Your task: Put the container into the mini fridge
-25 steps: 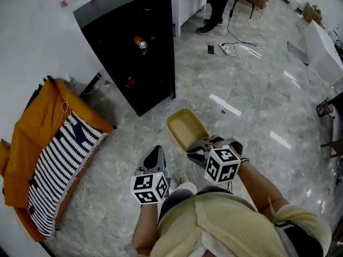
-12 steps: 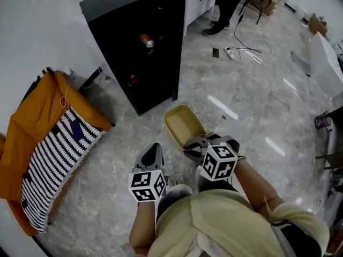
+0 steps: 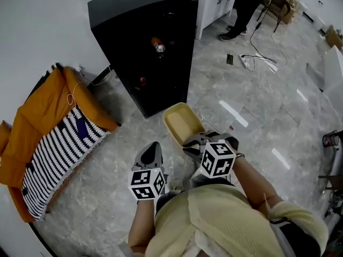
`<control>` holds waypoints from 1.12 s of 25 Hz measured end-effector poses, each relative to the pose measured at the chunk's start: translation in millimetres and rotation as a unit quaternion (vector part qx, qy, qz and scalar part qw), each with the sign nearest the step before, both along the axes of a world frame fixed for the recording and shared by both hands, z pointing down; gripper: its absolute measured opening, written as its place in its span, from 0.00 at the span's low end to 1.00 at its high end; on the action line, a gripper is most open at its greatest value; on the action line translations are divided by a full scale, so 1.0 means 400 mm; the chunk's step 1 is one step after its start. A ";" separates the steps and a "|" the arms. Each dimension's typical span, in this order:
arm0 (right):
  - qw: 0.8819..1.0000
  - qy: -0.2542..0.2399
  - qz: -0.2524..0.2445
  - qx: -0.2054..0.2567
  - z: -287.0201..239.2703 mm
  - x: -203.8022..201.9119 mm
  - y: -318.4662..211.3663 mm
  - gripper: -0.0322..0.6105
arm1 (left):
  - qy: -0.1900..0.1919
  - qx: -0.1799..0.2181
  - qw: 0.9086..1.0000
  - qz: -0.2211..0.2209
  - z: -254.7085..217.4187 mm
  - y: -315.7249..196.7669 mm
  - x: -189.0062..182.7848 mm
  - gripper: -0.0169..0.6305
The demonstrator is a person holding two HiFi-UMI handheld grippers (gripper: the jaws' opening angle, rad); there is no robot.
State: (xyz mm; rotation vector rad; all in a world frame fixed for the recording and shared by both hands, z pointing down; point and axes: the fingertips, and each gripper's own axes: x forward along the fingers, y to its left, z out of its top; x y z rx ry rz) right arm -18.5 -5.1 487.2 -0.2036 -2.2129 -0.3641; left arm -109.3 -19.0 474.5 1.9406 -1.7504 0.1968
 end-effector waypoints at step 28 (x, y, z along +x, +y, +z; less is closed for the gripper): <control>0.993 0.007 -0.110 -0.044 0.047 0.078 -0.258 0.12 | -0.009 -0.038 0.994 -0.097 0.036 -0.234 0.095 0.06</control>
